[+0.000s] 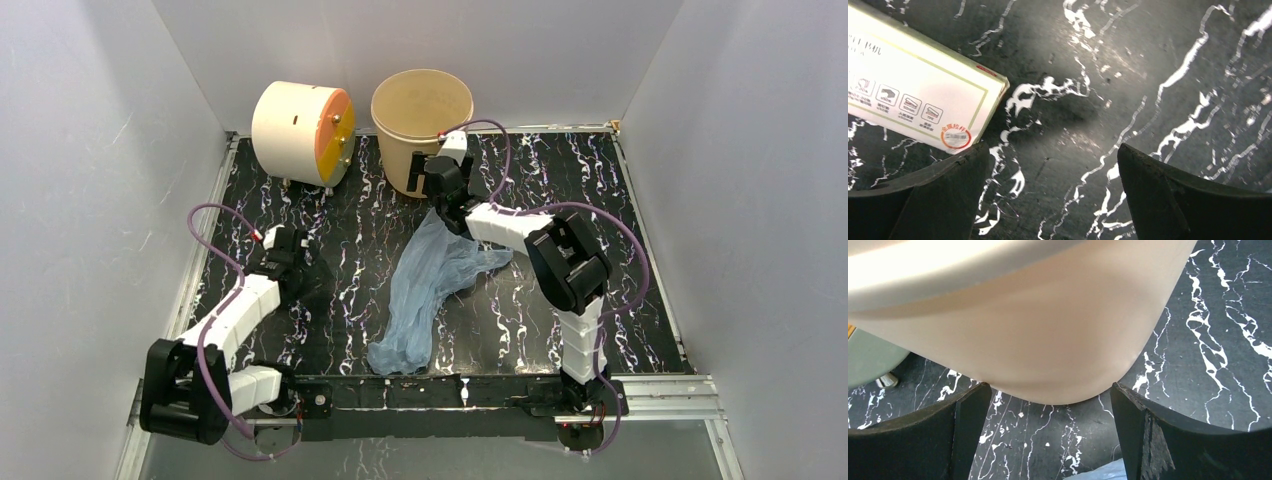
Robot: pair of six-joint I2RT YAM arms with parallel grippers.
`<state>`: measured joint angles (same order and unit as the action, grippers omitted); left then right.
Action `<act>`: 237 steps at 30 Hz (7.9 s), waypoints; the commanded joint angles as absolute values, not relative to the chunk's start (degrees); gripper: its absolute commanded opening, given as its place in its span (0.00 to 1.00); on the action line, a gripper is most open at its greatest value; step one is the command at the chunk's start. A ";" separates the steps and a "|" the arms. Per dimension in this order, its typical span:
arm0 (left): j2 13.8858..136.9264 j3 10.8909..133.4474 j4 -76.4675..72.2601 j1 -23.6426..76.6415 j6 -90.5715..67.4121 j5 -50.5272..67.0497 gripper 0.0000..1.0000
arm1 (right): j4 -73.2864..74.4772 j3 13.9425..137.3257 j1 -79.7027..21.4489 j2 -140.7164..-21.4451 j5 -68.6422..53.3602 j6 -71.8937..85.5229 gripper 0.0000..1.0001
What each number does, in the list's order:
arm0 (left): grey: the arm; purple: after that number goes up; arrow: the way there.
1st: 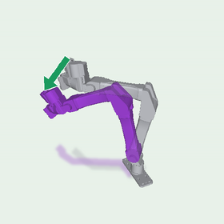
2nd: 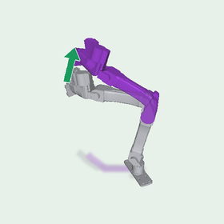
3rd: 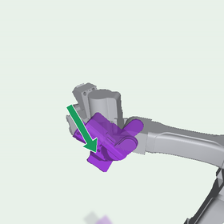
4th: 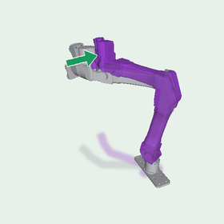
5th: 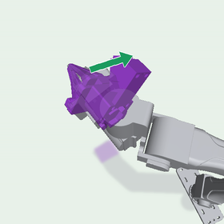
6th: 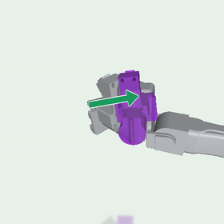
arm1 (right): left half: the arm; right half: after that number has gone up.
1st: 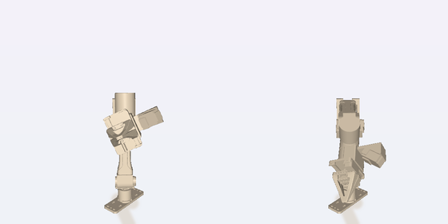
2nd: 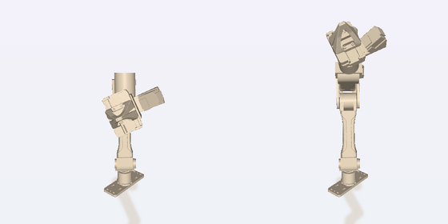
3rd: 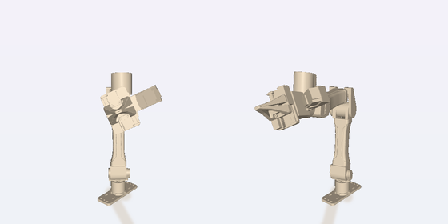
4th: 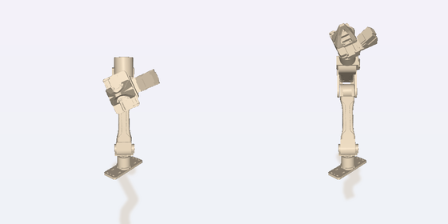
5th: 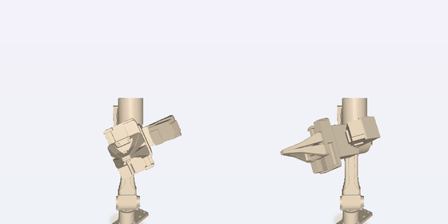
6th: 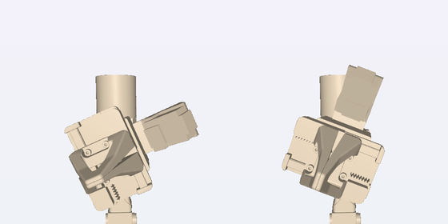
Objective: Put the trash bags into the trash bin
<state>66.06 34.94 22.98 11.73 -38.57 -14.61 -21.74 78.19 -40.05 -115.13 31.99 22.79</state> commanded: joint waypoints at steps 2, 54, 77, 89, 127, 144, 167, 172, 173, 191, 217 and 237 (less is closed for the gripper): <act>68.60 35.32 21.54 7.30 -37.28 -18.50 0.97 | -17.49 80.04 -39.13 -110.96 29.30 21.10 0.99; 42.19 28.65 16.96 3.43 -36.17 -3.90 0.95 | 33.69 76.76 -57.24 -103.43 -44.11 -57.62 0.84; 41.77 28.05 16.96 3.43 -36.06 -5.00 0.96 | 40.35 84.13 -58.30 -109.21 -42.74 -60.39 0.67; 41.05 27.23 14.95 3.43 -36.19 -2.32 0.95 | 18.00 77.55 -54.22 -101.50 -30.19 -34.54 0.06; 65.32 12.12 -47.23 30.85 -61.55 5.37 0.82 | 7.05 62.77 -36.54 -95.78 -17.36 51.56 0.00; 76.26 14.16 -52.23 37.62 -61.00 -1.06 0.00 | 8.90 63.71 -33.07 -95.83 -15.45 48.20 0.00; 64.86 32.57 -3.92 20.31 -34.35 8.19 0.71 | 5.37 46.57 -23.58 -84.90 -20.33 55.46 0.00; 60.64 26.76 -12.91 20.40 -42.96 21.42 0.84 | -2.20 37.43 -23.59 -79.43 -13.76 64.94 0.00; 59.62 24.94 -15.41 20.58 -45.01 22.90 0.85 | -1.96 37.17 -23.59 -78.52 -12.21 65.08 0.00; 72.48 32.57 -16.95 38.46 -56.26 6.85 0.81 | 3.01 40.43 -23.56 -74.37 -8.79 62.85 0.00; 79.39 32.89 -16.03 38.98 -52.48 4.43 0.05 | 4.65 41.52 -23.57 -69.04 -9.27 58.56 0.00; 66.47 33.43 2.38 18.19 -36.94 14.43 0.51 | 12.15 47.48 -19.42 -71.92 -19.36 40.61 0.47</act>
<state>66.32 29.85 -4.40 18.46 -41.39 14.33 10.66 42.78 -19.90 -70.65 -16.05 45.01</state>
